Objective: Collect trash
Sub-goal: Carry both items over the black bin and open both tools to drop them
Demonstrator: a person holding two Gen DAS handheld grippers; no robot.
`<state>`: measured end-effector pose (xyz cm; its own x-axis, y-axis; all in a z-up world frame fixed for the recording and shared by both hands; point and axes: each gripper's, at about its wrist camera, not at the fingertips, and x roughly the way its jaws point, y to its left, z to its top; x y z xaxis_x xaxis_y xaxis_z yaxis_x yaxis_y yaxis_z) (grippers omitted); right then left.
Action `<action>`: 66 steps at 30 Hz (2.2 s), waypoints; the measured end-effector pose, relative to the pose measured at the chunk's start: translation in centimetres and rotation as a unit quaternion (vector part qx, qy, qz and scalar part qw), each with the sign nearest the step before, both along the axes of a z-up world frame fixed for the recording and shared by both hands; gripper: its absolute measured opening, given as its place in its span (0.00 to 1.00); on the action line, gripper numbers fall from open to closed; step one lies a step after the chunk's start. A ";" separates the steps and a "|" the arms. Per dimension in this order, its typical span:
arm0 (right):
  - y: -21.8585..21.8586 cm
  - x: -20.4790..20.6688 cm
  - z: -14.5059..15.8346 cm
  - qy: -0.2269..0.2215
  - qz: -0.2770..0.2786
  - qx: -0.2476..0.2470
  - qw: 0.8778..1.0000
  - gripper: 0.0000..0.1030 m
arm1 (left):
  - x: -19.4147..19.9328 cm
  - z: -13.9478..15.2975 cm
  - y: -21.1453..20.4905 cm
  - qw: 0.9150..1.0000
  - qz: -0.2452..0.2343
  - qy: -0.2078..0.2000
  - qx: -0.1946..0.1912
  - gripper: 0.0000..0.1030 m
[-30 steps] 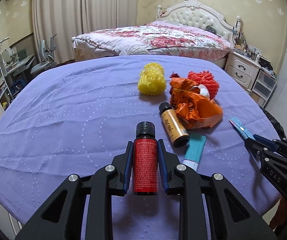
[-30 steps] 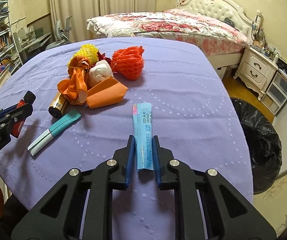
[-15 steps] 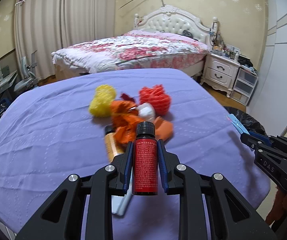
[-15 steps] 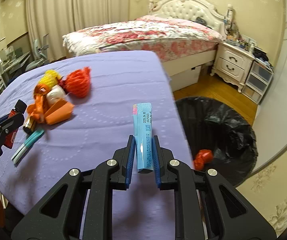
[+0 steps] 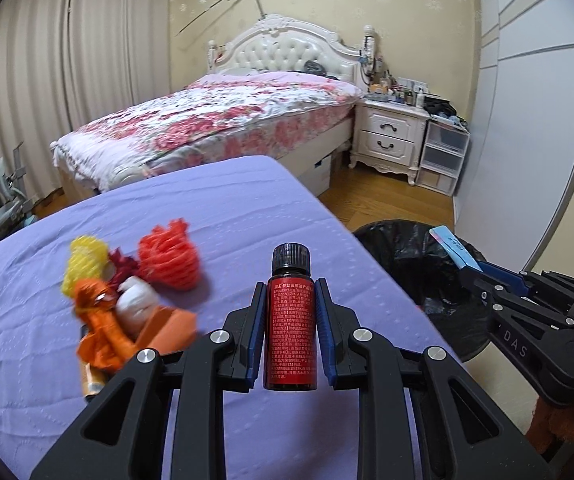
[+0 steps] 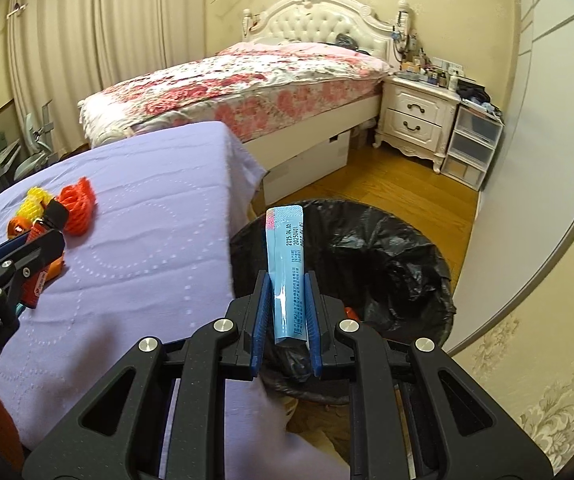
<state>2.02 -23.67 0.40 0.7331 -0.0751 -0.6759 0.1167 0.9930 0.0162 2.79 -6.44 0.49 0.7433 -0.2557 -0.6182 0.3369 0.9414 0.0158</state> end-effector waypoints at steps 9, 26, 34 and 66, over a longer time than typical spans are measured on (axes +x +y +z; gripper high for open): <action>-2.9 0.3 -0.3 -0.003 -0.026 0.006 1.000 0.17 | 2.7 -1.2 -4.6 1.000 -0.020 0.007 0.013 0.24; -6.8 2.4 -1.4 0.003 -0.072 0.023 0.997 0.17 | 6.1 -2.8 -9.8 0.998 -0.040 0.037 0.026 0.24; -8.1 3.0 -1.9 0.008 -0.084 0.032 0.996 0.17 | 7.1 -3.7 -10.8 0.998 -0.036 0.048 0.032 0.24; -9.9 3.3 -2.9 0.012 -0.125 0.031 0.992 0.49 | 7.6 -3.3 -11.1 0.998 -0.017 0.046 0.029 0.71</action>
<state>5.29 -33.52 -2.46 0.6810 -0.2099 -0.7016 0.3602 0.9301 0.0714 10.38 -17.54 -2.81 0.6743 -0.2406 -0.6982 0.3707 0.9280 0.0383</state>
